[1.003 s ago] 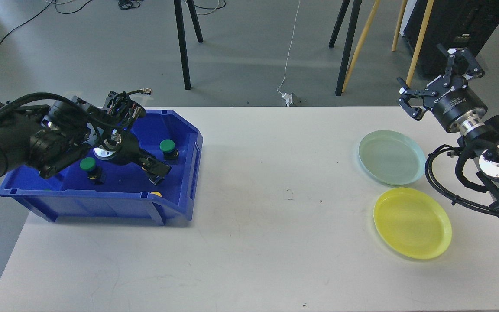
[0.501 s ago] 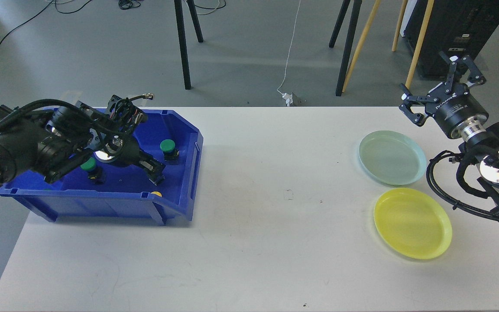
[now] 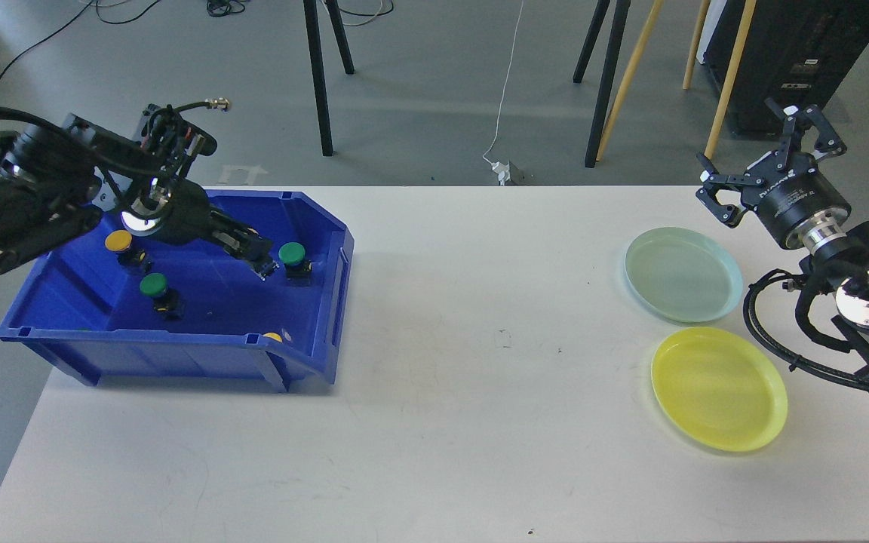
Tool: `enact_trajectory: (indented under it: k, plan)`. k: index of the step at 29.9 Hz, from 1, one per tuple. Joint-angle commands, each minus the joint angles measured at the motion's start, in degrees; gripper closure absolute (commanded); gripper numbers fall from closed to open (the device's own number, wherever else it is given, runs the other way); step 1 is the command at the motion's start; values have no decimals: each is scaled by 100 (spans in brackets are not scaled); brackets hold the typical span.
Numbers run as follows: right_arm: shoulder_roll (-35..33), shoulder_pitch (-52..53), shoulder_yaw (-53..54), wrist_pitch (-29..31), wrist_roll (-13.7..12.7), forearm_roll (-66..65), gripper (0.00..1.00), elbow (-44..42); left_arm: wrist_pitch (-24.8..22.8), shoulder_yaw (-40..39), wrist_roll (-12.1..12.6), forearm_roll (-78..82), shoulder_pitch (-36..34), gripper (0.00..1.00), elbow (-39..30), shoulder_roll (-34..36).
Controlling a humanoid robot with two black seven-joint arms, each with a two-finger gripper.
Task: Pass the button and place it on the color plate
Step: 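Lift the button and extend the left gripper toward the right gripper, then grasp the button from the left gripper with the right gripper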
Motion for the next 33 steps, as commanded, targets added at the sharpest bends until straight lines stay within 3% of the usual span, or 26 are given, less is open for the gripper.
enact_trajectory:
  k: [1, 4, 7, 10, 12, 14, 17, 20, 24, 26, 33]
  plan:
    - [-21, -36, -1, 0, 0, 23, 0, -60, -89, -776, -1, -106, -27, 95, -1044, 767]
    - [-74, -115, -1, 0, 0, 23, 0, 89, -89, -1715, -1, -1173, 482, 95, -1668, 908]
    - [-354, -194, -10, 0, 9, 14, 0, 580, -89, -2875, -1, -2834, 1096, 95, -1837, 638]
    - [-802, -343, -10, 0, 27, -99, 0, 1379, -89, -3720, -1, -3770, 1677, 95, -1592, -424]
    - [-1153, -457, -10, 0, 79, -484, 1, 1994, -89, -4003, -1, -3929, 1880, 95, -988, -1267]
    - [-1426, -598, -10, 0, 350, -1142, 1, 2565, -89, -4065, -1, -3999, 2065, 95, -451, -1875]
    - [-1682, -844, -10, -802, 1018, -2179, 1, 3461, -89, -4065, -1, -4070, 2215, 95, -106, -2404]
    - [-1691, -1073, -88, -1567, 1458, -2919, 1, 4139, -89, -4092, -1, -4271, 2215, 95, -97, -2484]
    - [-1359, -1100, -439, -2113, 1854, -3711, 2, 4282, -89, -4057, -1, -4413, 2171, 95, -97, -2502]
    - [-1147, -1047, -607, -2193, 1983, -3782, 2, 4273, -89, -4065, -1, -4413, 2171, 95, -97, -2510]
    - [-742, -898, -739, -2132, 1983, -3765, 2, 4317, -89, -4074, -1, -4422, 2197, 95, 26, -2511]
